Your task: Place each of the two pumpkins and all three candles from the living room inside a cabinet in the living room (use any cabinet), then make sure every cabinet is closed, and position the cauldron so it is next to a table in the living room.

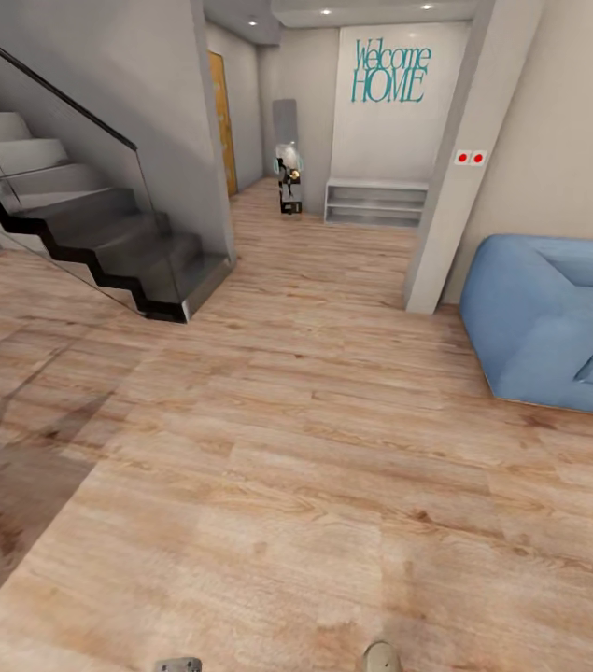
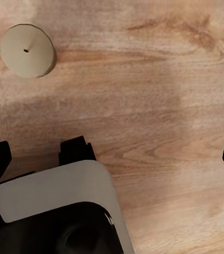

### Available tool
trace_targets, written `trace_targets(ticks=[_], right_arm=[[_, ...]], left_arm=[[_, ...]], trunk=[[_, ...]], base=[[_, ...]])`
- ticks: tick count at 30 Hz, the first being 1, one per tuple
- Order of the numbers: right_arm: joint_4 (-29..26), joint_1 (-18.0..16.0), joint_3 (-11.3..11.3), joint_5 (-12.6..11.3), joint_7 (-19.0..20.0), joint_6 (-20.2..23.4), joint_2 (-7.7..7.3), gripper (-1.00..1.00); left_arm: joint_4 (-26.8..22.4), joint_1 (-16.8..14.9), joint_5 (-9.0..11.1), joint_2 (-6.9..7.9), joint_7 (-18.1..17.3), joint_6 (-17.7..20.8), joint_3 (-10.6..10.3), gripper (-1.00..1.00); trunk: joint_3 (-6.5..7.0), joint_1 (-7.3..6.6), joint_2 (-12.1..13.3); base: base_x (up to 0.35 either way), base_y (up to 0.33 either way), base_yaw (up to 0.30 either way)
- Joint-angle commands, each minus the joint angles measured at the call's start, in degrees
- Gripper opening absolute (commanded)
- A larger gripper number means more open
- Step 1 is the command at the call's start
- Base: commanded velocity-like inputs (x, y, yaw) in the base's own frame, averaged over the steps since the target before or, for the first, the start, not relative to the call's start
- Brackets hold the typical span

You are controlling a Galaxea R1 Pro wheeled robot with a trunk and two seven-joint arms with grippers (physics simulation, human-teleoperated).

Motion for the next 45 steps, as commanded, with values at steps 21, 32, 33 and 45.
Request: trace_targets(ticks=[21,32,33,45], right_arm=[[-4.7,-15.1,0.1,2.8,-12.5,21.0,7.38,1.00],[-4.8,-15.1,0.3,2.9,-12.2,20.9,7.36,1.00],[-4.8,-15.1,0.3,2.9,-12.2,20.9,7.36,1.00],[-4.8,-15.0,3.2,8.2,-5.0,10.8,7.30,1.00]], left_arm=[[-71.9,-21.8,3.6,-0.10,0.2,35.4,42.0,1.00],[-72.0,-21.7,12.9,0.16,3.6,35.6,42.1,1.00],[-72.0,-21.7,12.8,0.12,3.7,35.6,42.1,1.00],[-72.2,-21.7,12.9,-0.12,3.8,35.7,42.0,1.00]], trunk=[[0.00,0.00,0.0],[-1.44,1.76,-3.2],[-1.62,1.98,-3.6],[-3.77,4.61,-8.4]], base=[[0.000,0.000,0.000],[0.000,0.000,0.000],[0.000,0.000,0.000],[0.000,0.000,0.000]])
